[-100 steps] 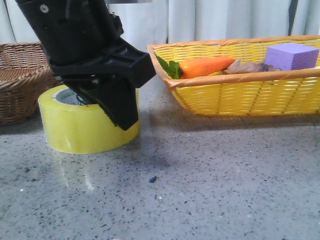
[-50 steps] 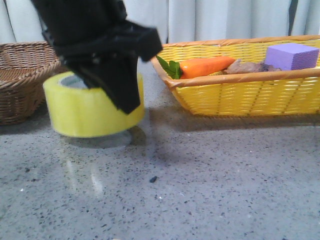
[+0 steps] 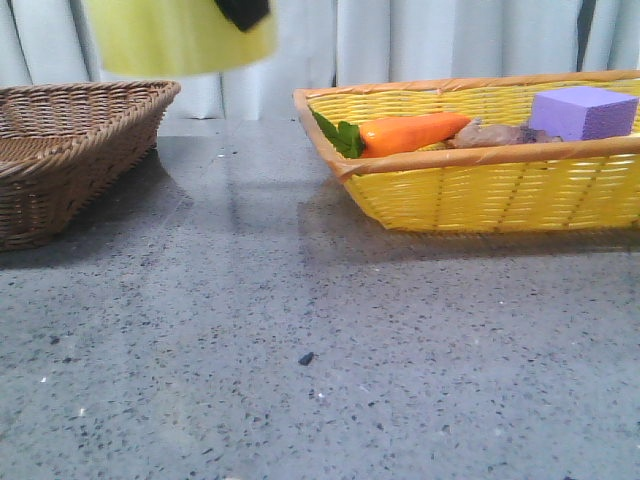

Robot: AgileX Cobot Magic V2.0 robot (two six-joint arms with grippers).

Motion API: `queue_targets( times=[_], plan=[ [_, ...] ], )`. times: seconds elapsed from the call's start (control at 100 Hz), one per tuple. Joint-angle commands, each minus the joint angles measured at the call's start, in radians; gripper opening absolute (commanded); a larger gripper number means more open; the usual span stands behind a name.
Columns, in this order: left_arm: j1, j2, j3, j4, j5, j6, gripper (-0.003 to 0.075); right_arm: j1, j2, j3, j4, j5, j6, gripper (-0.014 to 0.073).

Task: Transfer tape with both arms
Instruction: 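Lift the tape roll with the left gripper and drop it into the brown basket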

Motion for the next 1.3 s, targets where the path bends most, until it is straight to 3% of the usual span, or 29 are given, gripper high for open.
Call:
queue_targets(
  times=[0.0, 0.25, 0.53, 0.87, 1.08, 1.29],
  plan=[
    [0.059, -0.066, -0.053, 0.05, -0.03, 0.0, 0.0099, -0.004, -0.022, -0.024, -0.039, -0.059, -0.001, -0.0074],
    [0.277, -0.088, -0.055, 0.055, 0.047, 0.005, 0.0099, -0.004, -0.022, -0.024, -0.039, -0.059, -0.001, -0.0074],
    [0.423, -0.084, 0.042, 0.023, -0.055, 0.021, 0.0099, -0.004, -0.022, -0.02, -0.039, -0.061, -0.001, -0.0074],
    [0.447, -0.055, 0.236, -0.08, -0.198, 0.052, 0.0125, -0.004, -0.022, -0.015, -0.039, -0.069, -0.001, -0.0074],
    [0.447, -0.026, 0.245, -0.101, -0.22, 0.074, 0.0216, -0.004, -0.022, -0.015, -0.039, -0.058, -0.001, -0.0074],
    [0.466, -0.024, 0.236, -0.069, -0.215, 0.076, 0.0232, -0.004, -0.022, -0.015, -0.044, -0.05, -0.001, -0.0074]
  ],
)
